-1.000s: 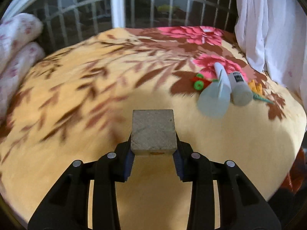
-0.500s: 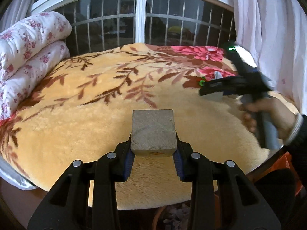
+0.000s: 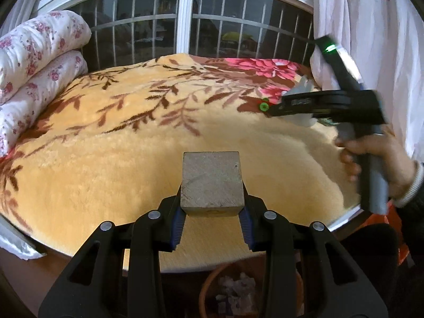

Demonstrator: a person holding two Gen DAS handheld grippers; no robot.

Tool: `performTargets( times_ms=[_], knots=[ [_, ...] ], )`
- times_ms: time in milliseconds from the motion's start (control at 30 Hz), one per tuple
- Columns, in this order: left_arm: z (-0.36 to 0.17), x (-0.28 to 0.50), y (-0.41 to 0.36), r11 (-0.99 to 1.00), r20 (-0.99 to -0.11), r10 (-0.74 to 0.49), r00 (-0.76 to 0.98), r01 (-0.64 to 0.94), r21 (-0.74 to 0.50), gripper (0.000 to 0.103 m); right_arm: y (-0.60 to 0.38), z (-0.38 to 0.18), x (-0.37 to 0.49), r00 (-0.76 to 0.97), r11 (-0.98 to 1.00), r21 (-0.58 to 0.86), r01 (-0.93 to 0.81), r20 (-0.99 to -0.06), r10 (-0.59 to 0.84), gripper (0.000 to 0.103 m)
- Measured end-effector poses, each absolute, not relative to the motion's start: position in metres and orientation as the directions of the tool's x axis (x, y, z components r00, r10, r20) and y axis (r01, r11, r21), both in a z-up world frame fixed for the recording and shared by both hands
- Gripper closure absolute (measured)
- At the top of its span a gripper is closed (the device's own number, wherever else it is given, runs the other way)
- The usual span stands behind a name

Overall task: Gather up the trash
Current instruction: 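Carry sponge and bottle over the orange bucket and open both grippers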

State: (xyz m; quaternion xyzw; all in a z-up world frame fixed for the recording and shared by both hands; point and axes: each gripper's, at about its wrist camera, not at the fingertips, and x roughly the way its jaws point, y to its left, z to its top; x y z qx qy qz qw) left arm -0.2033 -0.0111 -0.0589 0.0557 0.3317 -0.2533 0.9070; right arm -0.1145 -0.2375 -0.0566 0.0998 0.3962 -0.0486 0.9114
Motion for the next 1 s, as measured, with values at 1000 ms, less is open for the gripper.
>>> performTargets(
  times_ms=[1000],
  knots=[
    [-0.147,-0.290,-0.007,0.834,-0.852,-0.290,0.436,0.552,-0.002,0.069,-0.169,-0.163,-0.374,0.576,0.972,0.234,0.000,-0.795,0.191,0.042]
  ],
)
